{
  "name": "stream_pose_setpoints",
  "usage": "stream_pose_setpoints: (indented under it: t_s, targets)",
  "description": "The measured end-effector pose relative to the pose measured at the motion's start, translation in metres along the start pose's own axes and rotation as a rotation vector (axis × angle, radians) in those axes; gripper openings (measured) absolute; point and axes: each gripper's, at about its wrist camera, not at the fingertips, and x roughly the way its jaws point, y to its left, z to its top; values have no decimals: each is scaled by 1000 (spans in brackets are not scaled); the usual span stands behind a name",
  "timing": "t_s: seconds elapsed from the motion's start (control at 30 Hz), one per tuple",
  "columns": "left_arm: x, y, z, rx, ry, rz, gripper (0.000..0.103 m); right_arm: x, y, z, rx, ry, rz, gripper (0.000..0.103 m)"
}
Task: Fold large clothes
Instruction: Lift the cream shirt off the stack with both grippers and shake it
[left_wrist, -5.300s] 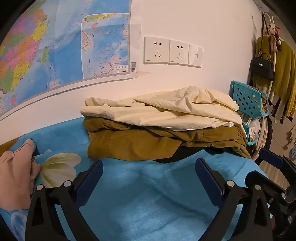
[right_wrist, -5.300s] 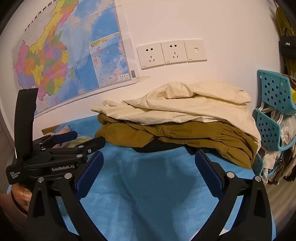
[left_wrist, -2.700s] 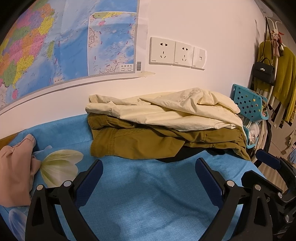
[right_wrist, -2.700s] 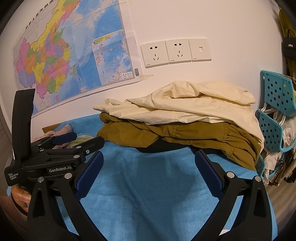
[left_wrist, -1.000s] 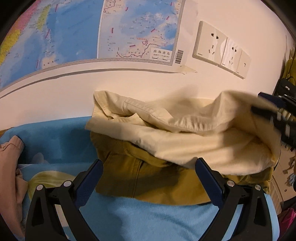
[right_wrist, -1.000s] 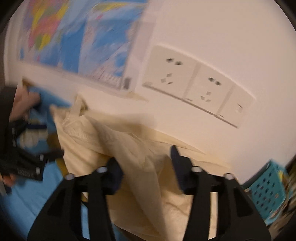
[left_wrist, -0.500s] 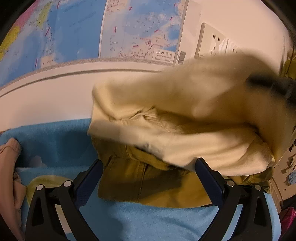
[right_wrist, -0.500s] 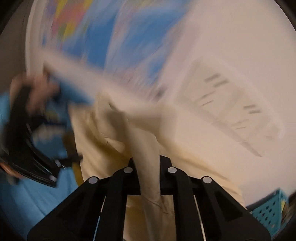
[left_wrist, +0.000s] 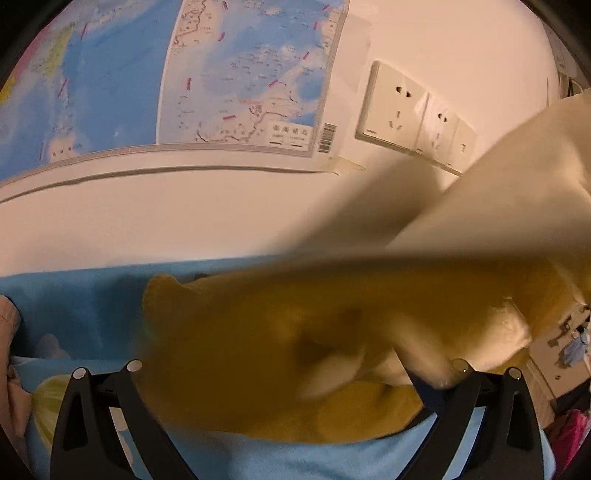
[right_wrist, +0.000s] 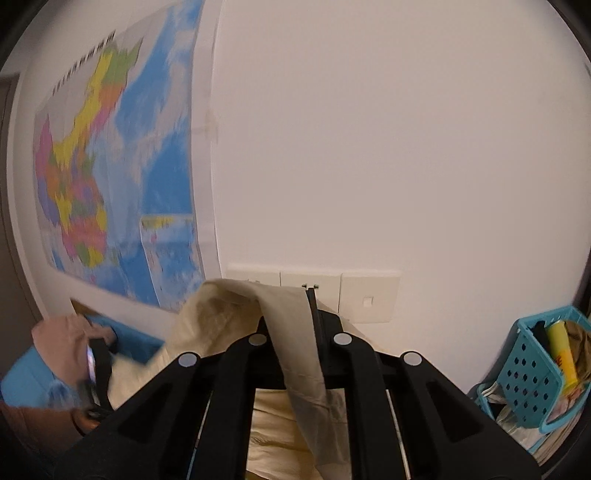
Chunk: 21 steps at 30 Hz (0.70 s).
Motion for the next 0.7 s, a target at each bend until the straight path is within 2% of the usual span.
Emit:
stream_pose_setpoints:
  t_s: [0.1,0.13,0.17,0.23,0.27,0.33,0.47,0.53,0.7]
  targets:
    - [-3,-8,0,38,-46,-2,96,-18,-13,5,20,-39,-5,6]
    - [-4,-15,2,73,-71,-10,85,-24,-17,7,29,-49,-12,6]
    - [-5,-20,4,107,-83,-32,57,-29,-19,10,34,-56,-11,6]
    - [-6,-33,14,146,-53,-128,23,-37,-21,17,35,-65,-22,6]
    - [-12,-36,23,152,-77,-127,15,-46,-19,23,26,-78,-37,6]
    - [-28,-42,45,154,-119,-167,13,-66,-19,35,30,-116,-50,6]
    - [-80,-55,95,134,-208,-274,11,-140,-1,72,9,-248,-55,5]
    - [-123,-74,116,134,-306,-296,10,-178,16,87,-30,-312,-62,5]
    - [-245,-70,147,122,-520,-295,10,-272,53,106,-63,-438,-30,5]
